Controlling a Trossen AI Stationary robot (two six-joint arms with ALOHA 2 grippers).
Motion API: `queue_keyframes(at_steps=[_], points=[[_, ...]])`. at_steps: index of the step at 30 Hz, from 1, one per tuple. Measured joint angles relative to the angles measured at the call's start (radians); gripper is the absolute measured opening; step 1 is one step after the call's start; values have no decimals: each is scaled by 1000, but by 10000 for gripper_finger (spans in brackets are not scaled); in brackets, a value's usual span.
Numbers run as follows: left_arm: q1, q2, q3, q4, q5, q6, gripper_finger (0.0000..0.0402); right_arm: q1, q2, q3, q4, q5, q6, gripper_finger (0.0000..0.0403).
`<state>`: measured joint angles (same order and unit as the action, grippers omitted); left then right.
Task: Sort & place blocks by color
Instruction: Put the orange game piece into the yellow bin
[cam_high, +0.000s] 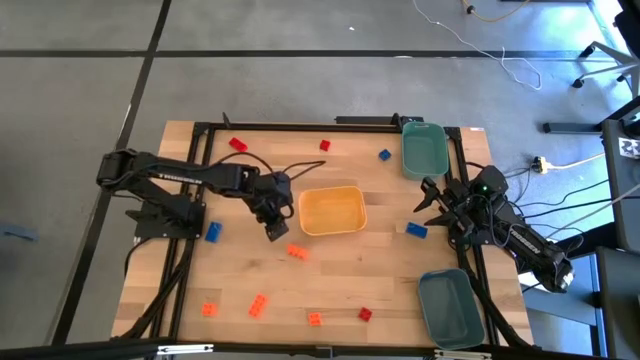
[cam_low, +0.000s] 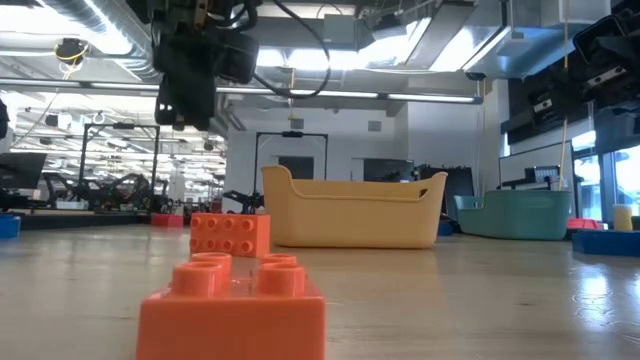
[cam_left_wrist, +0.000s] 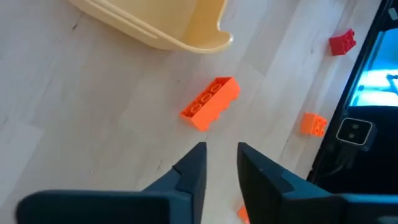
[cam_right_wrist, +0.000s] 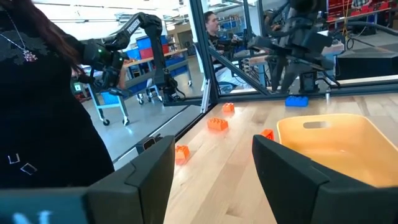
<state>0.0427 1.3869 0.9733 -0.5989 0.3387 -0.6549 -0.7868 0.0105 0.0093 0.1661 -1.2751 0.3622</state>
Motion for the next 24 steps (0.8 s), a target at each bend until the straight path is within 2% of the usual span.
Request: queue_keyframes(at_steps=[3,6,10,12,18,24], points=[[12,0,0,7,24,53,106,0,0,0,0,0,-1,218],[7,0,0,35,50,204,115,0,0,0,0,0,-2,218],[-25,0,0,54,15,464,117,0,0,0,0,0,-3,218],[-48,0,0,67,-15,538,116,0,0,0,-1,-1,-4,218],[-147,0,0,80,-189,619,113,0,0,0,-1,-2,-3,218],[-244,40,1,86,-296,642,112,0,0,0,-1,-11,-4,218]])
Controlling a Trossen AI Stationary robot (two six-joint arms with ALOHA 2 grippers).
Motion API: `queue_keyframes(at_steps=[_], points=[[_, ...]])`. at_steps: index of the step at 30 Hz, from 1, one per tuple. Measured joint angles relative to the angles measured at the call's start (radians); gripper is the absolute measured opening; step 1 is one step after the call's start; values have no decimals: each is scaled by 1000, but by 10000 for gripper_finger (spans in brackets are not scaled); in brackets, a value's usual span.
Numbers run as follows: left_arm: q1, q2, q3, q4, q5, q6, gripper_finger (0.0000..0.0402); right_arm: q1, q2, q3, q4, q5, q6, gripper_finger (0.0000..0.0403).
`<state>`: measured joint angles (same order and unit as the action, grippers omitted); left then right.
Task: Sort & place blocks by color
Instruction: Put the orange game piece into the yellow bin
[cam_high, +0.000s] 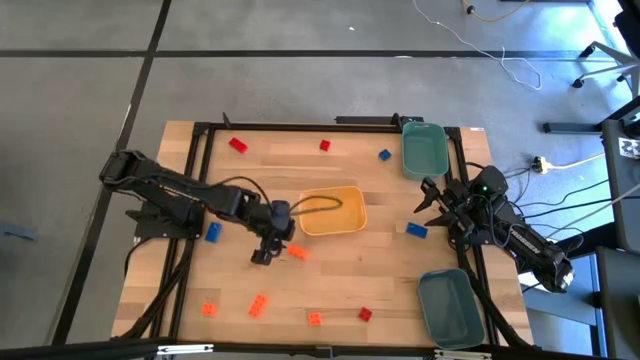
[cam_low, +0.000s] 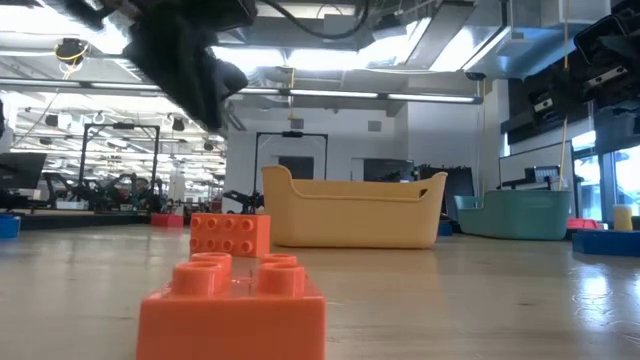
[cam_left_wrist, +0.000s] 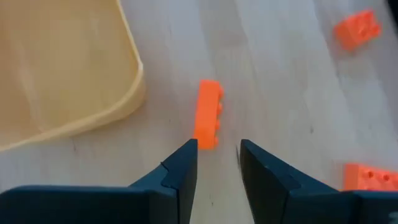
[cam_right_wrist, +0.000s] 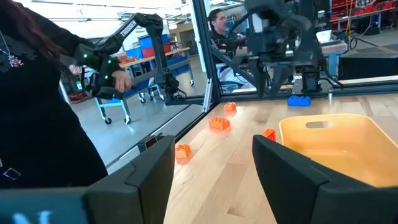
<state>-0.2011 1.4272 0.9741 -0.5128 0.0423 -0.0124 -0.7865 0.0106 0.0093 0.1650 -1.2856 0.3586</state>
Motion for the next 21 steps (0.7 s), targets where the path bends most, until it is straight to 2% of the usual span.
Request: queue_keyframes(at_steps=[4,6,17,21], points=[[-38,62,0,4,-94,3,112,0,0,0,0,-2,1,218],[-43,85,0,11,-109,-1,112,0,0,0,1,-11,2,218],[-41,165,0,95,-75,-4,112,0,0,0,0,-18,0,218],[-41,192,2,150,-18,-4,112,0,0,0,0,-18,0,218]])
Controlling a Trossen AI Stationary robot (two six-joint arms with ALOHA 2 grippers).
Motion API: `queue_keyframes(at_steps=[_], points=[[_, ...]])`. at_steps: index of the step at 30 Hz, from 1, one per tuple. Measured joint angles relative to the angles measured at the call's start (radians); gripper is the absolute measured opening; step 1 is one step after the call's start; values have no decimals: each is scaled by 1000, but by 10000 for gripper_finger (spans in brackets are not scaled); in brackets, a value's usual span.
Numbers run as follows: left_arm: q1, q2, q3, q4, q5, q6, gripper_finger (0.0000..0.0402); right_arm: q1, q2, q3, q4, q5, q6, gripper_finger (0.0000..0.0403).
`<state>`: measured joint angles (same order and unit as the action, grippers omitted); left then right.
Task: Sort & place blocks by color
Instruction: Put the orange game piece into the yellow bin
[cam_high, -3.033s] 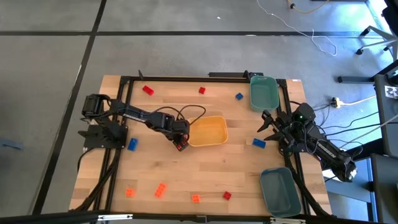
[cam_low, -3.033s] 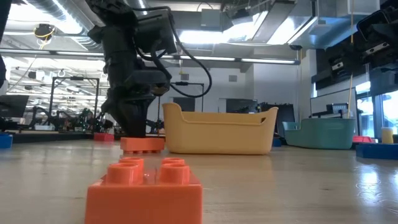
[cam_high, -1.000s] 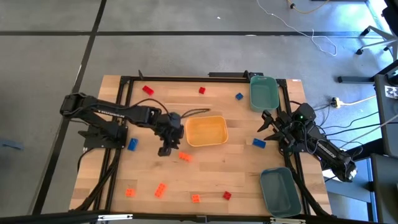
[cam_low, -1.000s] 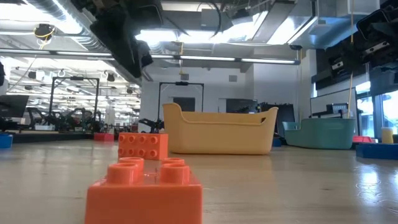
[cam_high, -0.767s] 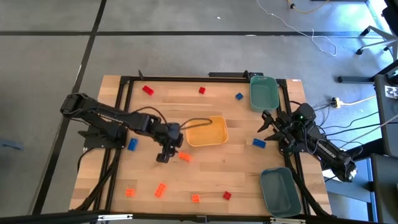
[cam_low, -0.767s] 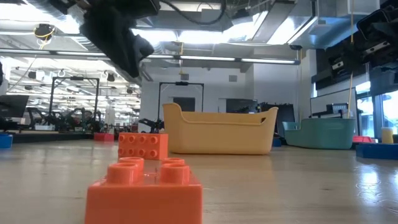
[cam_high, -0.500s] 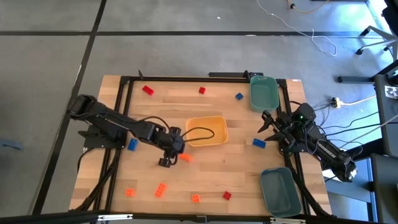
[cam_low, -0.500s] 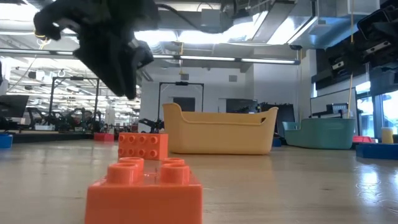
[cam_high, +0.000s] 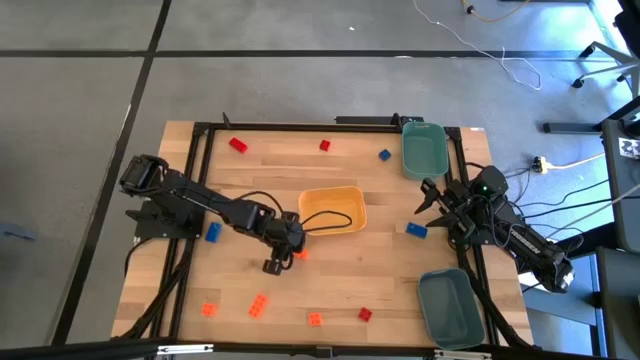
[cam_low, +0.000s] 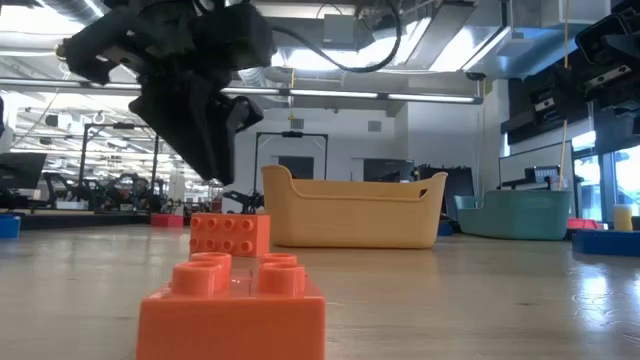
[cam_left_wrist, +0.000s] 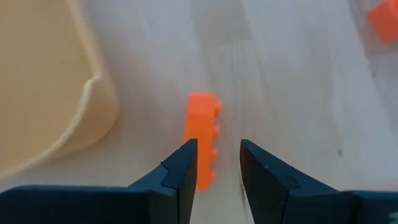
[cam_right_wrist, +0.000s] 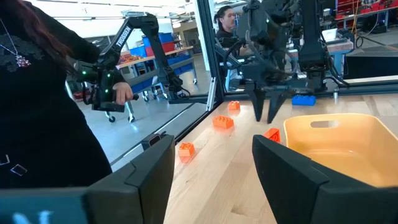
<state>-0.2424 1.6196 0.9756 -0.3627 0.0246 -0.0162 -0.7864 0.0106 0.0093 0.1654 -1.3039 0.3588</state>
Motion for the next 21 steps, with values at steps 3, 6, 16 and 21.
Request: queue_keyframes(at_steps=[3,6,16,21], points=[[-1,31,-1,-6,-5,0,112,0,0,0,0,0,0,218],[0,52,-1,-4,-16,-1,112,0,0,0,0,0,0,218],[0,49,20,-5,-88,1,112,0,0,0,-1,1,0,218],[0,48,23,-22,-57,1,112,0,0,0,-1,1,0,218]])
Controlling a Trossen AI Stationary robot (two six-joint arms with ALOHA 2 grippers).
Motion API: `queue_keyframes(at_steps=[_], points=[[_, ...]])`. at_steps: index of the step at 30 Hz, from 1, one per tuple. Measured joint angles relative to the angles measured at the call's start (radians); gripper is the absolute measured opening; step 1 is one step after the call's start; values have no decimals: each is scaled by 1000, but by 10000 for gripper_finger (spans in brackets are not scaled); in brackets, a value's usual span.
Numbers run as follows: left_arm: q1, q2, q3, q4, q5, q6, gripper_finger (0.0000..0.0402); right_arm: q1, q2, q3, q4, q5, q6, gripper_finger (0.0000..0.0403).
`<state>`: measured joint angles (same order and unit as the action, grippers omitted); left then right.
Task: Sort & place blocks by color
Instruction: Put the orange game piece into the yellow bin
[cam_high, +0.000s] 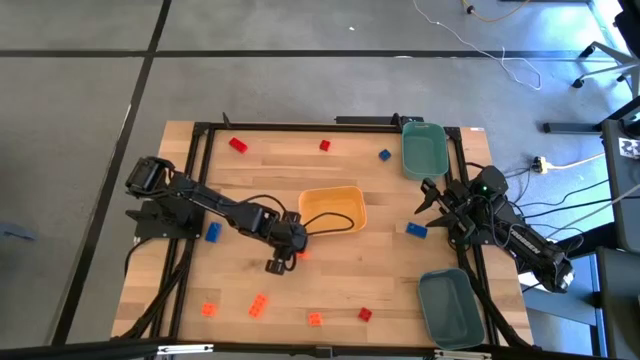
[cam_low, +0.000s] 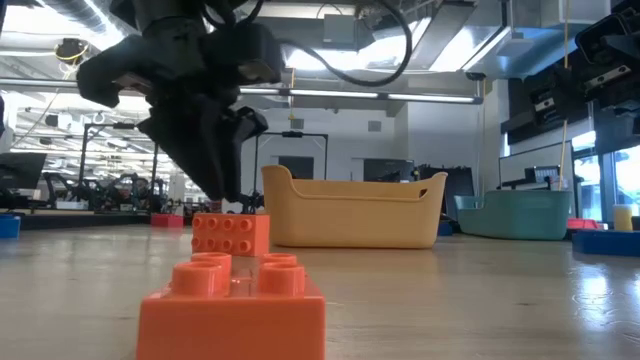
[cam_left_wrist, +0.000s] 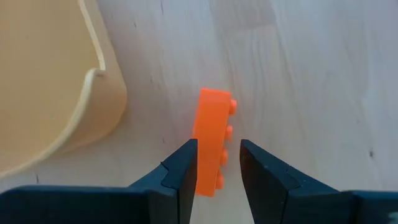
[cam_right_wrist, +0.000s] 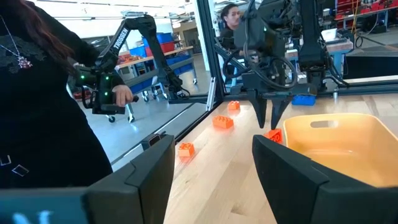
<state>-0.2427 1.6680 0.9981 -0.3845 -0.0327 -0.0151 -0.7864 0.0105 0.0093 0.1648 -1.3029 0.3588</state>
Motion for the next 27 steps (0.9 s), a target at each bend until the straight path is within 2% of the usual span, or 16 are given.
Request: queue_keyframes(at_steps=[14,27], points=[[8,0,0,-34,-2,51,112,0,0,0,0,0,0,218],[20,70,2,-22,31,53,112,0,0,0,-1,0,0,218]])
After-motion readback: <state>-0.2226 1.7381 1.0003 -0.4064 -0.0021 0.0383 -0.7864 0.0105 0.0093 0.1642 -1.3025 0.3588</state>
